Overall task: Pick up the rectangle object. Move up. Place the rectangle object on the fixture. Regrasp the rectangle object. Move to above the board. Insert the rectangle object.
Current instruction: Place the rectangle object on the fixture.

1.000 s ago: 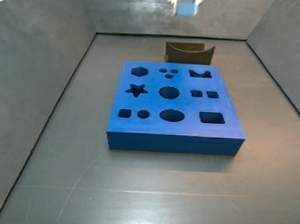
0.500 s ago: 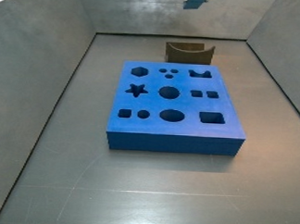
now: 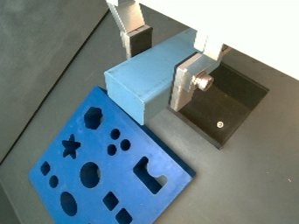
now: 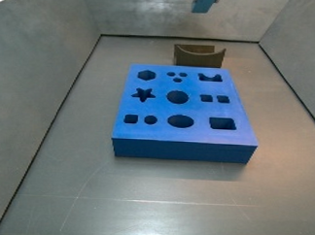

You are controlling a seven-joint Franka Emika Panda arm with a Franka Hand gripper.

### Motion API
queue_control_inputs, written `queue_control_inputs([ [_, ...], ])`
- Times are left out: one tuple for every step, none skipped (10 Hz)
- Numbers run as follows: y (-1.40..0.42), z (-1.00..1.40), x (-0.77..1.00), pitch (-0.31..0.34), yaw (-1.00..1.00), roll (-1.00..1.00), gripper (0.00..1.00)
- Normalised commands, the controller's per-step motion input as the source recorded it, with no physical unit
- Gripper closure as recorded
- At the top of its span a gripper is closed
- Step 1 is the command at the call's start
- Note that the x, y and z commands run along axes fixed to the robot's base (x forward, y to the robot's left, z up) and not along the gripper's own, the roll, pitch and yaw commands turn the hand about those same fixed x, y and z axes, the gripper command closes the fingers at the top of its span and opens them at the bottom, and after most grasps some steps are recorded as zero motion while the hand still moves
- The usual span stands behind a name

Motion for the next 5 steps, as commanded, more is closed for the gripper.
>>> queue_control_inputs([
  [0.14, -1.00, 0.13, 0.208, -0.06, -1.00, 1.00],
  [0.14, -1.00, 0.15, 0.246, -0.11, -1.00, 1.00],
  [0.14, -1.00, 0.16, 0.276, -0.16, -1.00, 1.00],
  [0.15, -1.00, 0.17, 0.266, -0.21, -1.00, 1.00],
  [0.17, -0.87, 0.21, 0.212, -0.23, -0.73, 1.00],
])
